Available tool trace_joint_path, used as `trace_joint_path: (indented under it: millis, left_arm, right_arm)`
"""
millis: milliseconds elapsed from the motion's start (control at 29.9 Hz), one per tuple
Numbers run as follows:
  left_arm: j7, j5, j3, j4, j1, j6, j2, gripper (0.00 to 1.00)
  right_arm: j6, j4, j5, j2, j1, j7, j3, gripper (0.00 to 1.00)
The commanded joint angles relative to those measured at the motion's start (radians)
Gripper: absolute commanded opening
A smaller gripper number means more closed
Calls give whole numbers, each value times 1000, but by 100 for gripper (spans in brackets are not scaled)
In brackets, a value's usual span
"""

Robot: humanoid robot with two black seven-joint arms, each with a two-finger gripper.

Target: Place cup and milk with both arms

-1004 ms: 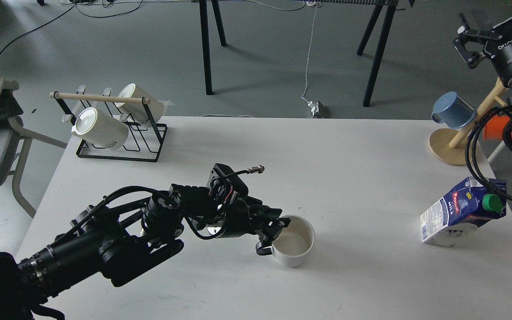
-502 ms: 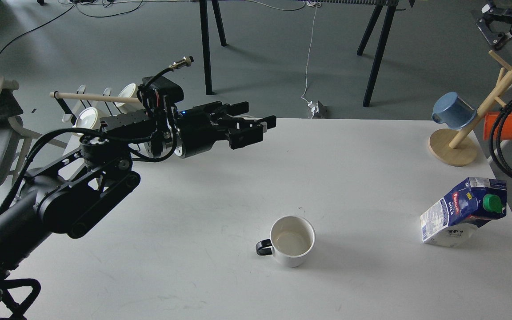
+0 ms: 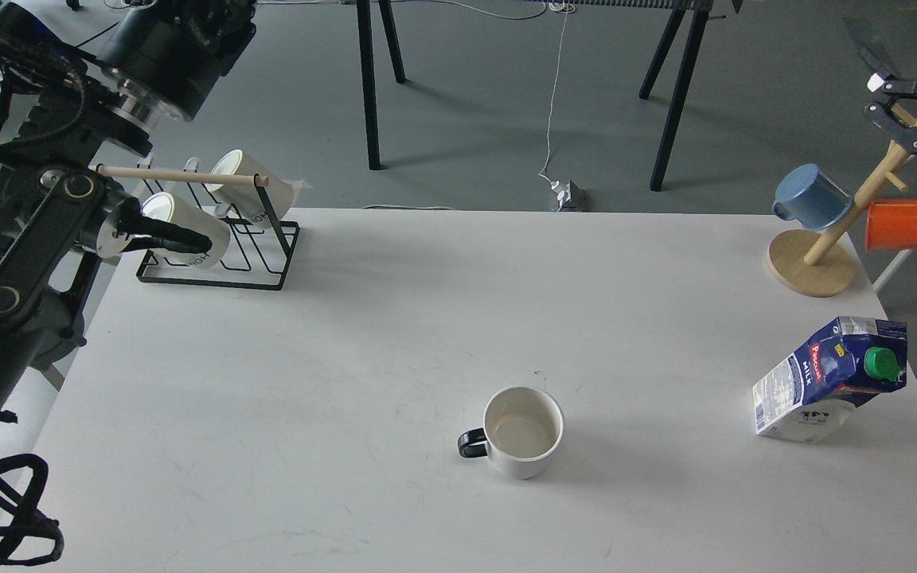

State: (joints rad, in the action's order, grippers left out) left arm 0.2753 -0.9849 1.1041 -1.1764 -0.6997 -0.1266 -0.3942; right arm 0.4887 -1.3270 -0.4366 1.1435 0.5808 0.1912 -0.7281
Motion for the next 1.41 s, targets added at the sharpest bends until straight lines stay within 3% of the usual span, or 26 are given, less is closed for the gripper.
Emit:
trace_joint_path:
  millis: [0, 201, 368, 803, 1037, 1372]
  left_arm:
    - [4, 159, 2, 37, 0, 7, -23, 100]
    - [1, 370, 3, 124, -3, 5, -54, 100]
    - [-1, 387, 8, 129, -3, 1, -77, 100]
    - [-4, 385, 3, 129, -3, 4, -92, 100]
    - [-7, 384, -3, 129, -1, 7, -94, 100]
    - [-7, 382, -6, 129, -1, 8, -97, 100]
  right_arm:
    - [0, -6, -59, 59, -90, 11, 3, 99]
    - [0, 60, -103, 70, -212, 39, 6, 99]
    - [0, 84, -151, 76, -275, 77, 4, 99]
    - [0, 249, -335, 76, -622, 77, 13, 99]
    - [0, 247, -332, -37, -837, 79, 13, 99]
    - [0, 98, -229, -134, -912, 80, 32, 100]
